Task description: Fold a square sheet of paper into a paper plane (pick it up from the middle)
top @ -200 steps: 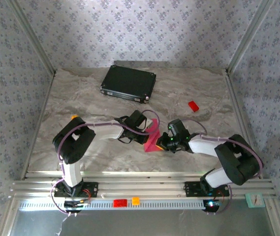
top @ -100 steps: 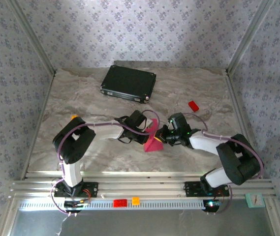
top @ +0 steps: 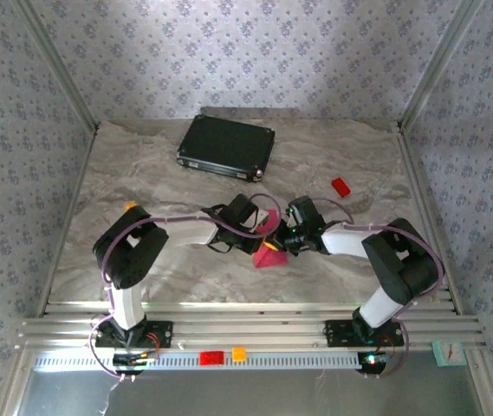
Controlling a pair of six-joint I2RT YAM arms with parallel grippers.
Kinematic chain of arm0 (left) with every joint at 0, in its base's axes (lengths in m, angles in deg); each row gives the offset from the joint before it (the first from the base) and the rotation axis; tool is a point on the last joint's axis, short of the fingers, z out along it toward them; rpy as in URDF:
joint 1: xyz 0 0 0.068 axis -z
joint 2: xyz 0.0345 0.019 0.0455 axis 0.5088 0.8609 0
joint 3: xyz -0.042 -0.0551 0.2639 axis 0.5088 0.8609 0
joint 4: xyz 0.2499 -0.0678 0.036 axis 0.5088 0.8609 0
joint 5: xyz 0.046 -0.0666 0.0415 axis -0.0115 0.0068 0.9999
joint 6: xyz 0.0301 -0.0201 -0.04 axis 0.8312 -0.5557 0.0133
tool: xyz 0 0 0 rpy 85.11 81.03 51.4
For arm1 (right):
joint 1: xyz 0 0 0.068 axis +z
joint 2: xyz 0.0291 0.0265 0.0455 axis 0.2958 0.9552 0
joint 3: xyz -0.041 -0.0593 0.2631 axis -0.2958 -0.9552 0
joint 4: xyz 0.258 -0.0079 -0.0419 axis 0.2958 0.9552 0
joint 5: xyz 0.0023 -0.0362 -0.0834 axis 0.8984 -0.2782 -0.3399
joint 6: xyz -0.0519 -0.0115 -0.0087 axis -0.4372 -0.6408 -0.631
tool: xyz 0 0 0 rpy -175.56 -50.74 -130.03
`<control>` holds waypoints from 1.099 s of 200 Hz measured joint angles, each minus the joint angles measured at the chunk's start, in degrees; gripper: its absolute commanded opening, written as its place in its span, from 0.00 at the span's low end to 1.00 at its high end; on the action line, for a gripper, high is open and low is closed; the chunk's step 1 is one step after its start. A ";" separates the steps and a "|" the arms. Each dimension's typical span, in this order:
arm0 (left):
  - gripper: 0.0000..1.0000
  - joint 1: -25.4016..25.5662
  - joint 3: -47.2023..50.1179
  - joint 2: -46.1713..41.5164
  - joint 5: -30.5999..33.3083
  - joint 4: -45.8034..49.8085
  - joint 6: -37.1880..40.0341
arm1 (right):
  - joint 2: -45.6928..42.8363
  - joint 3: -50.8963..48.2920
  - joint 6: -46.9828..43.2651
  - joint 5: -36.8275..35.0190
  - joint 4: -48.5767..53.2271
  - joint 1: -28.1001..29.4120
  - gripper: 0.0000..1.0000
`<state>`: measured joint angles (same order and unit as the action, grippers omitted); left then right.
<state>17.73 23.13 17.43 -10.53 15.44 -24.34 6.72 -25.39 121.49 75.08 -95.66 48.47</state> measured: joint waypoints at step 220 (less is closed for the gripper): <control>0.05 -0.33 -0.52 0.79 -1.73 -0.11 1.51 | 0.48 -1.68 -0.92 -0.28 0.28 -5.86 0.02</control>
<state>17.40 22.61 18.22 -12.26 15.33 -22.83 7.20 -27.07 120.58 74.80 -95.38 42.61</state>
